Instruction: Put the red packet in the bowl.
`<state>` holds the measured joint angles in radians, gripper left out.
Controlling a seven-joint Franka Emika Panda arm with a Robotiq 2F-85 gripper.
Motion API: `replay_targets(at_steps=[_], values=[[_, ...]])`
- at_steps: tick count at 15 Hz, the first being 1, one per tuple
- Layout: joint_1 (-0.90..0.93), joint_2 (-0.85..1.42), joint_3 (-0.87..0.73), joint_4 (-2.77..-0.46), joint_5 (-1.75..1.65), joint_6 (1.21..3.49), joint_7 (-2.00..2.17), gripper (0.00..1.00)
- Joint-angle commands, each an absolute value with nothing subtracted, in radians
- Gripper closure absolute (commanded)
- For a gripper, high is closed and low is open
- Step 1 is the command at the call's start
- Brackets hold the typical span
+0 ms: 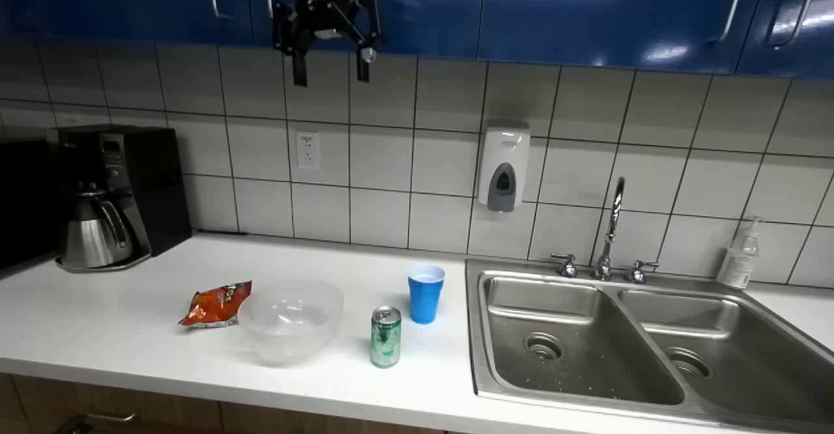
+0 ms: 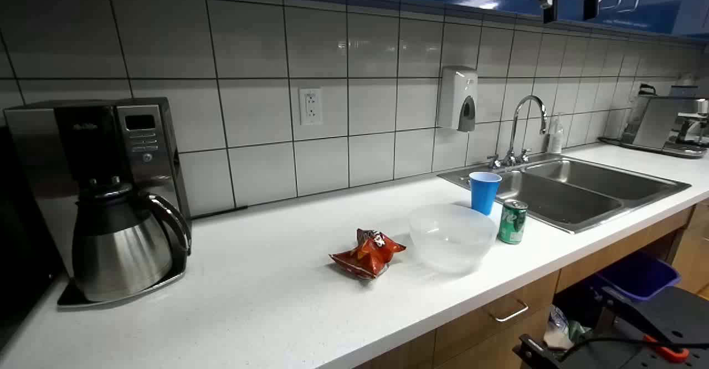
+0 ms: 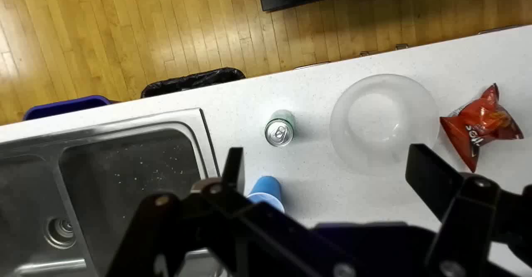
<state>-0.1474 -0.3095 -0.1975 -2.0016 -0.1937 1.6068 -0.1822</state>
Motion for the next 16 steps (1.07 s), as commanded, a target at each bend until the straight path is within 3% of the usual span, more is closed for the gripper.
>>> replay_targets(at_steps=[1, 8, 16], values=[[-0.149, -0.308, -0.196, -1.999, -0.193, 1.605, -0.183, 0.00], [-0.147, -0.318, -0.195, -2.016, -0.192, 1.633, -0.181, 0.00], [-0.130, -0.446, -0.150, -2.253, -0.193, 1.851, -0.112, 0.00]])
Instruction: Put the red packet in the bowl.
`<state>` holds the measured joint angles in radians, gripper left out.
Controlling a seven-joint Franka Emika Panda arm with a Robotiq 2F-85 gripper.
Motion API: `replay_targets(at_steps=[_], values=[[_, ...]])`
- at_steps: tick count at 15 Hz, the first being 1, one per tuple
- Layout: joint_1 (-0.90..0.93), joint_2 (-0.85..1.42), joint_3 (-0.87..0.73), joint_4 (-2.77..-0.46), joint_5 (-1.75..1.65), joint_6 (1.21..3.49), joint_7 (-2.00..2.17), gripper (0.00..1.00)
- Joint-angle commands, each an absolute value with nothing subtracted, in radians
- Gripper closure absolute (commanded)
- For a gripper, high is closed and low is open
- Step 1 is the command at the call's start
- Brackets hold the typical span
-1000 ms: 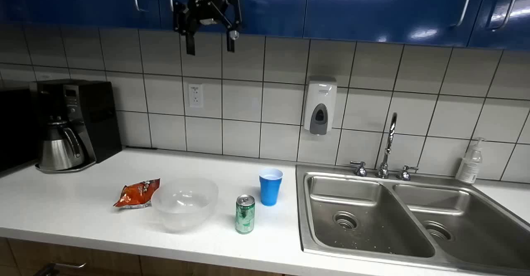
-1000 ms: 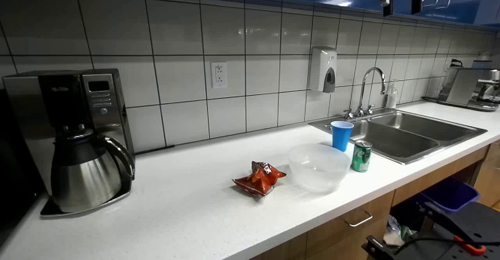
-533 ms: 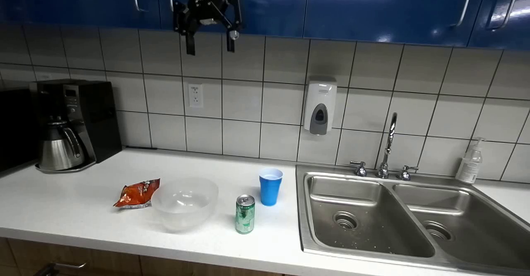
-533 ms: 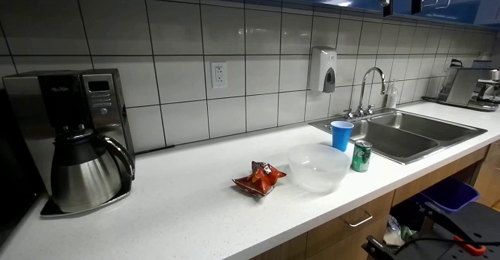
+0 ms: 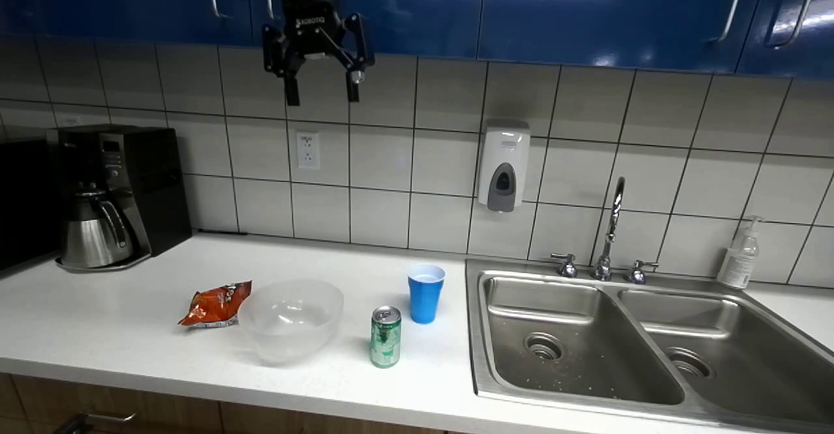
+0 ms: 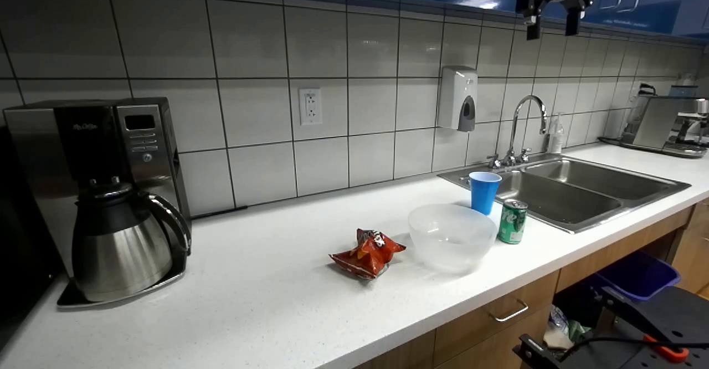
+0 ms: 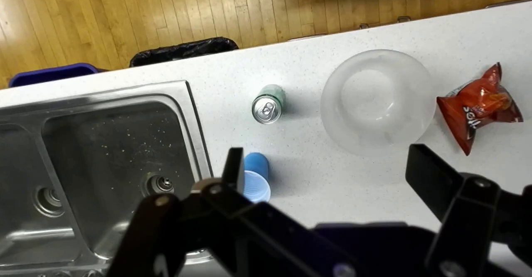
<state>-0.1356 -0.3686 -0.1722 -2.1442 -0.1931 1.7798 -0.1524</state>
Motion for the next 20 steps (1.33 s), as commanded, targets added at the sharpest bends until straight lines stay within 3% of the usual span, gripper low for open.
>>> replay_targets(at_steps=[1, 11, 20], values=[[-0.128, -0.456, -0.141, -2.286, -0.196, 1.883, -0.094, 0.00], [-0.109, -0.444, -0.065, -2.509, -0.124, 2.236, 0.127, 0.00], [-0.087, -0.321, -0.006, -2.568, -0.065, 2.442, 0.233, 0.00]])
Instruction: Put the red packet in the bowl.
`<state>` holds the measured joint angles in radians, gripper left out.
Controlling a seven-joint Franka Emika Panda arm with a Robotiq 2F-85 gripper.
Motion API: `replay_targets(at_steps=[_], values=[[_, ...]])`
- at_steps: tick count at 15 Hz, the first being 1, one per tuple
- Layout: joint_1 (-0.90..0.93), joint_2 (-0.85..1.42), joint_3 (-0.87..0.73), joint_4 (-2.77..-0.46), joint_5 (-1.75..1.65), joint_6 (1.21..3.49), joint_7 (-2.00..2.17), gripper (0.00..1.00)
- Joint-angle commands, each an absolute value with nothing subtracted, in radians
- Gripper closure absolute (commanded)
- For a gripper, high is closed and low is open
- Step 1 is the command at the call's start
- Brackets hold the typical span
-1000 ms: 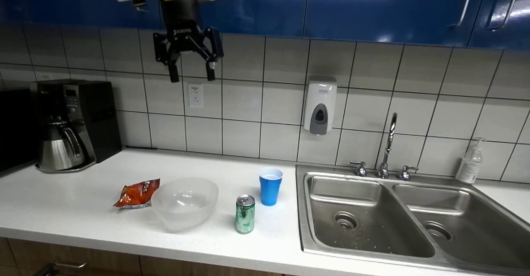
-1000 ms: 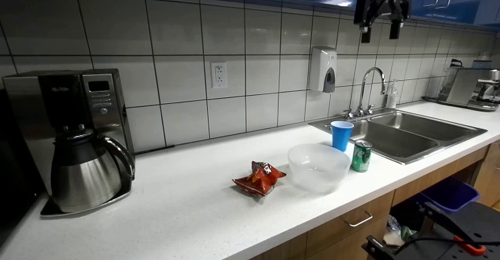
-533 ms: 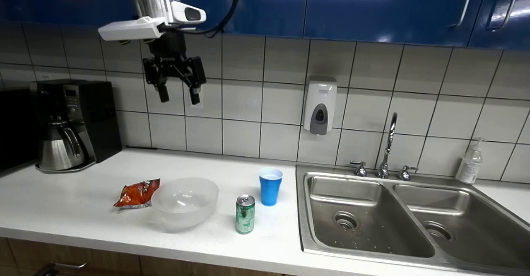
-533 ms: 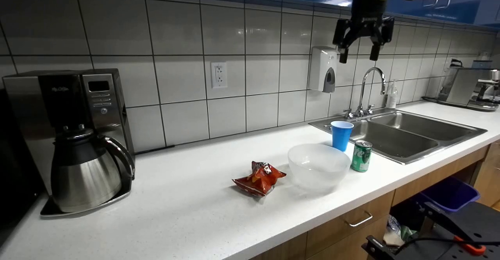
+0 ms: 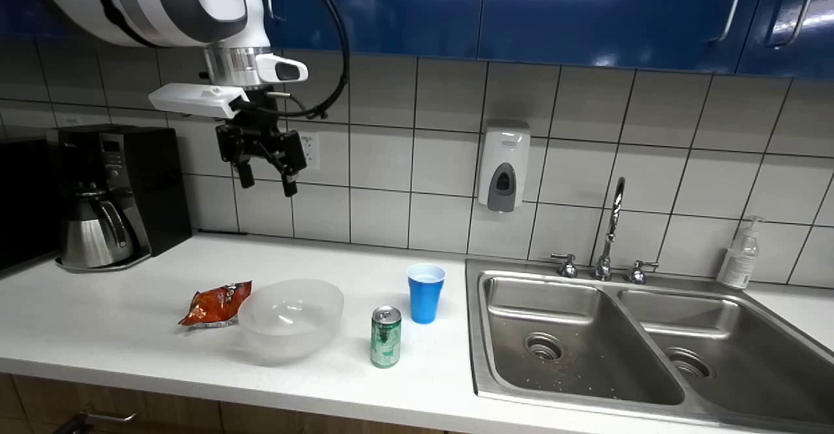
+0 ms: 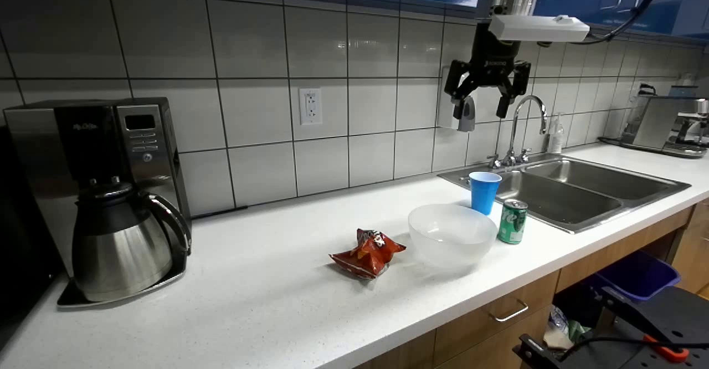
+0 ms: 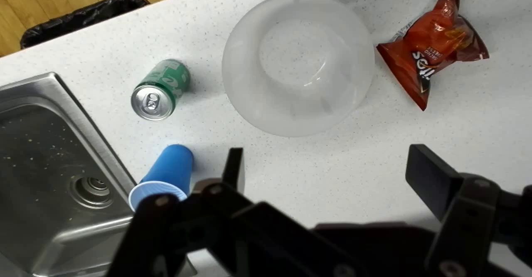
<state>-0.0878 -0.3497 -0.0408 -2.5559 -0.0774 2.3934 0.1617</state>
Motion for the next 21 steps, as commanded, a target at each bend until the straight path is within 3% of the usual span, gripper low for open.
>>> replay_targets(at_steps=[1, 21], values=[[-0.084, -0.309, 0.004, -2.571, -0.064, 2.450, 0.252, 0.00], [0.046, 0.072, 0.087, -2.509, -0.010, 2.635, 0.619, 0.00]])
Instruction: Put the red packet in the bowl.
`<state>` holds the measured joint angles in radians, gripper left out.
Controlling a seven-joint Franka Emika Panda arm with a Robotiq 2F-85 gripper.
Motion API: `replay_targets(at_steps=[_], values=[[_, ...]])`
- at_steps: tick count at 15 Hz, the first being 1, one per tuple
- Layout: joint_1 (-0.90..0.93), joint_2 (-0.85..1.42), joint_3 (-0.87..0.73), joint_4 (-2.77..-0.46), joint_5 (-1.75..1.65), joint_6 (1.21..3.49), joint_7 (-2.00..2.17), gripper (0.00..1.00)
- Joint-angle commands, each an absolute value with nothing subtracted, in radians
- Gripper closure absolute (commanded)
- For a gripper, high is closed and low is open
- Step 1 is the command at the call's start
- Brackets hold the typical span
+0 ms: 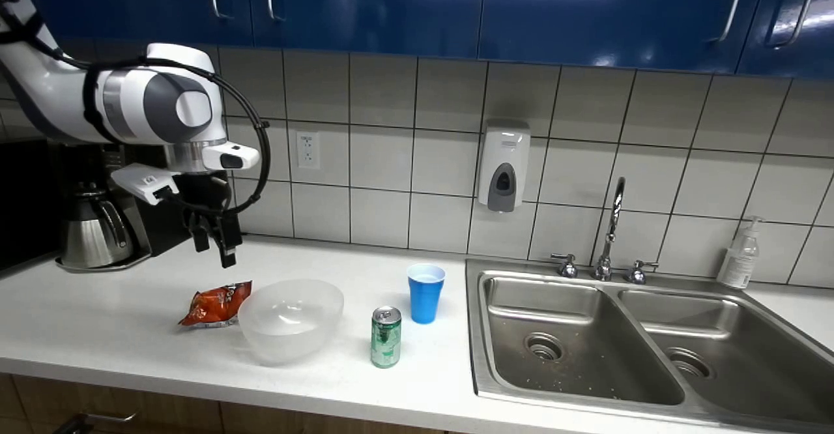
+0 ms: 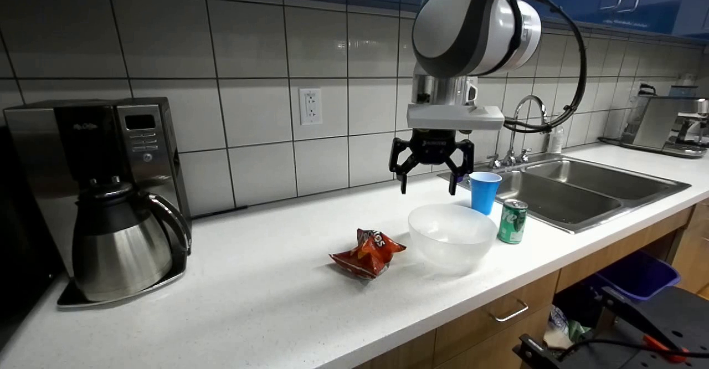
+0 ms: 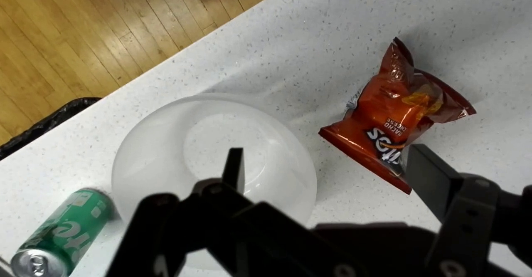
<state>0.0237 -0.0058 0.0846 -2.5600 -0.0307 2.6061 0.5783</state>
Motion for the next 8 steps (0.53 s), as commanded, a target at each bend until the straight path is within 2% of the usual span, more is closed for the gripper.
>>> replay_targets(at_steps=[1, 8], values=[[0.055, 0.097, 0.083, -2.496, -0.010, 2.647, 0.629, 0.00], [0.125, 0.275, 0.049, -2.368, -0.011, 2.694, 0.672, 0.00]])
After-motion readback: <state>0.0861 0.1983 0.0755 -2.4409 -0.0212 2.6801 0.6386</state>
